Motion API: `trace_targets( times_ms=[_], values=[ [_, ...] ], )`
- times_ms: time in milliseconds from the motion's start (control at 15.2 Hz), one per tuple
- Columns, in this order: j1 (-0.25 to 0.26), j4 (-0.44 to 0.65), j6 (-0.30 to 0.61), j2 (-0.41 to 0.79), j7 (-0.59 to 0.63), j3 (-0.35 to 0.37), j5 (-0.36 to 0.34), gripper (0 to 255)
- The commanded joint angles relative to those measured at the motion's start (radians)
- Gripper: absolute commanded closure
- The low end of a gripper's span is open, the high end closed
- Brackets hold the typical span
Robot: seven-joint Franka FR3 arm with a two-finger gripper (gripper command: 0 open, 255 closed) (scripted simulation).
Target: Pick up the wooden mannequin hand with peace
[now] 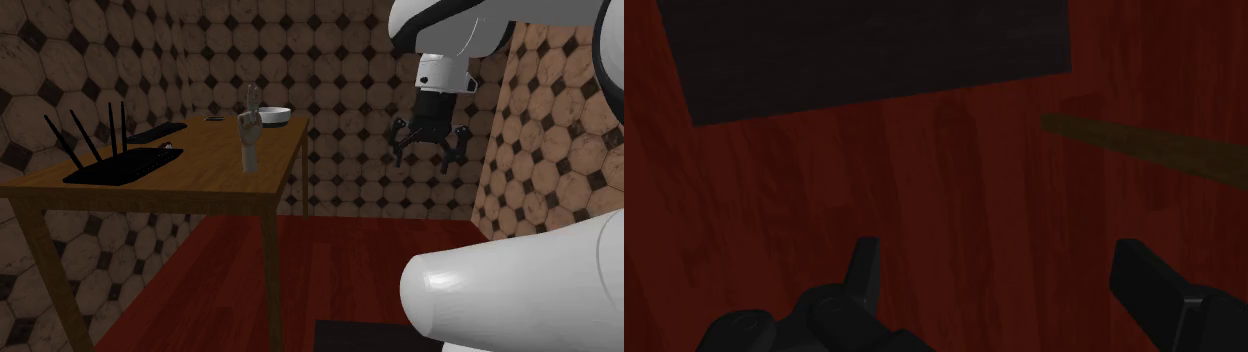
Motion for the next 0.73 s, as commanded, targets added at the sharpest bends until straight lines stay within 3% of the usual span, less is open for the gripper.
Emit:
trace_targets(
  times_ms=[0,660],
  values=[
    [0.000,0.000,0.000,0.000,0.000,0.000,0.000,0],
    [0.066,0.148,0.100,0.144,0.228,0.201,0.114,0]
  ],
)
